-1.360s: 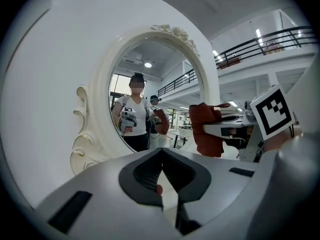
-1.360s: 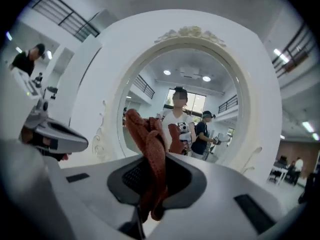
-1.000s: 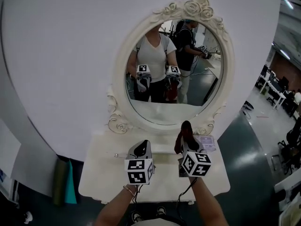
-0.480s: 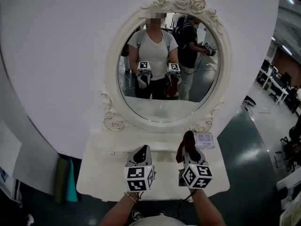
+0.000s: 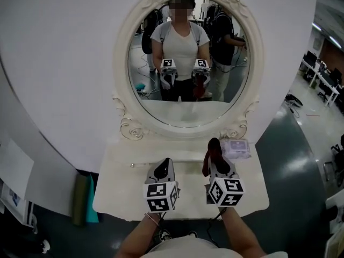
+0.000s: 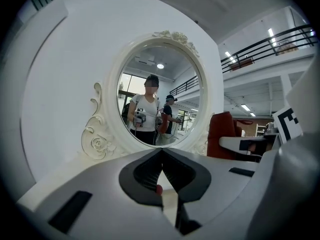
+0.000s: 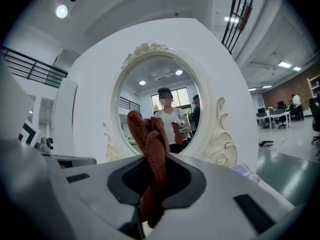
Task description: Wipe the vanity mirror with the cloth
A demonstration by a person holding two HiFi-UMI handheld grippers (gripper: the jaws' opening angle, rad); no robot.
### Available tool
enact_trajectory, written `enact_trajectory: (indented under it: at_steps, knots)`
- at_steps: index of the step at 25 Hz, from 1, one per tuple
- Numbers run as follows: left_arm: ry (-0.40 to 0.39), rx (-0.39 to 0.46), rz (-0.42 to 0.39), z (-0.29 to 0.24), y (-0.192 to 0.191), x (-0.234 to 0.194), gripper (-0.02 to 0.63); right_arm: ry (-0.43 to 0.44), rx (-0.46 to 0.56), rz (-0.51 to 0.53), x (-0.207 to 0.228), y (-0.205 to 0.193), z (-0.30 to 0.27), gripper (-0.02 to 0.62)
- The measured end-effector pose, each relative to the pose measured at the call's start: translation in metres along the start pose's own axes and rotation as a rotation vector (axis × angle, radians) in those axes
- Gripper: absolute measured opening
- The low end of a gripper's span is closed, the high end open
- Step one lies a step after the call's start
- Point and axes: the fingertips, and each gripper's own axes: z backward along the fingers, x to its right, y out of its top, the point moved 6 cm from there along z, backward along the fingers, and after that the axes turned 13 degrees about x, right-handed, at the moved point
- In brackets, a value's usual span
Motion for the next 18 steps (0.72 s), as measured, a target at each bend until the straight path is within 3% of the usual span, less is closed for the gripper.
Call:
enact_trajectory:
  at_steps: [18]
  knots:
    - [0.014,-0.014,0.020,0.010,-0.011,0.000,0.011,0.002,0.003,-0.011,-0.002,0.002,0.013,0.057]
